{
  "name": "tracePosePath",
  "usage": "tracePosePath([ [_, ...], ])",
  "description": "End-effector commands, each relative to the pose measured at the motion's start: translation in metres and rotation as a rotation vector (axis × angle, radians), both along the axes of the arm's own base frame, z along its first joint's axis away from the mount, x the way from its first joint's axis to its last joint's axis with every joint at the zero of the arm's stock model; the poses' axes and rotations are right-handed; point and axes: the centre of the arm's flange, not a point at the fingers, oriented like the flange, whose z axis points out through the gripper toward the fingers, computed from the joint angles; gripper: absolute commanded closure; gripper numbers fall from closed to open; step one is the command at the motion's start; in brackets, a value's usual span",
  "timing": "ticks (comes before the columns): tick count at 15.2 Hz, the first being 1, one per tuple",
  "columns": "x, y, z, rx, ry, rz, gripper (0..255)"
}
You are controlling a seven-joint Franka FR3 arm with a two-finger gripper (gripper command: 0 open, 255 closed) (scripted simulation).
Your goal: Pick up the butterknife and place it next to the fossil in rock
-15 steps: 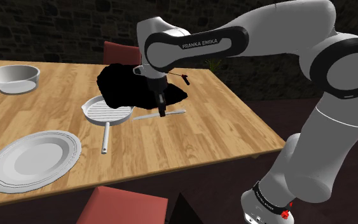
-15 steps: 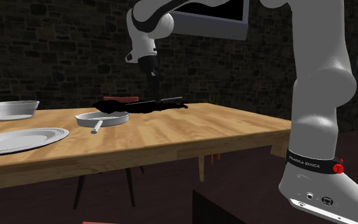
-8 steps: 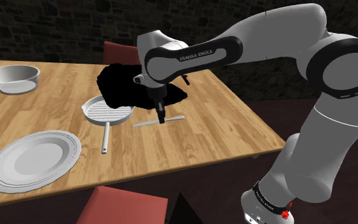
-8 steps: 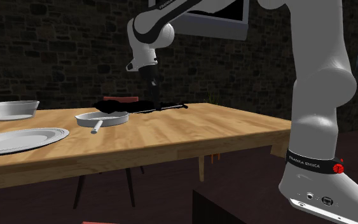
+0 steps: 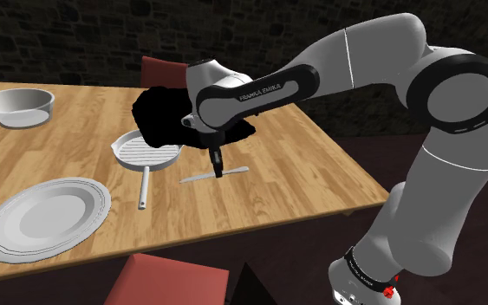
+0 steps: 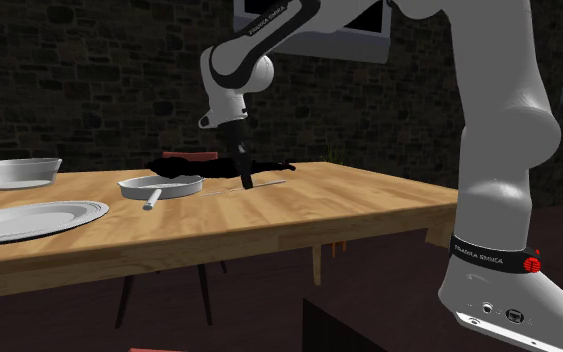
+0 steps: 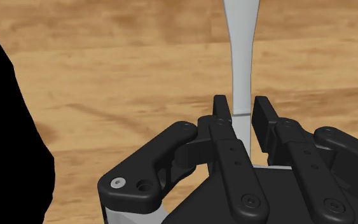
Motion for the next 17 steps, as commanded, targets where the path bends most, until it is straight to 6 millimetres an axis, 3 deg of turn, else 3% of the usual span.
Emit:
tracePosePath([
  [1, 0.001, -0.001, -0.0108, 0.0, -0.001, 0.0, 255],
  [3, 0.001, -0.001, -0.0195, 0.0, -0.001, 0.0, 255],
  [11, 0.001, -0.001, -0.0195, 0.0, -0.001, 0.0, 255],
  [12, 0.001, -0.001, -0.0195, 0.0, -0.001, 0.0, 0],
  [17, 0.001, -0.001, -0.0194, 0.0, -0.001, 0.0, 0],
])
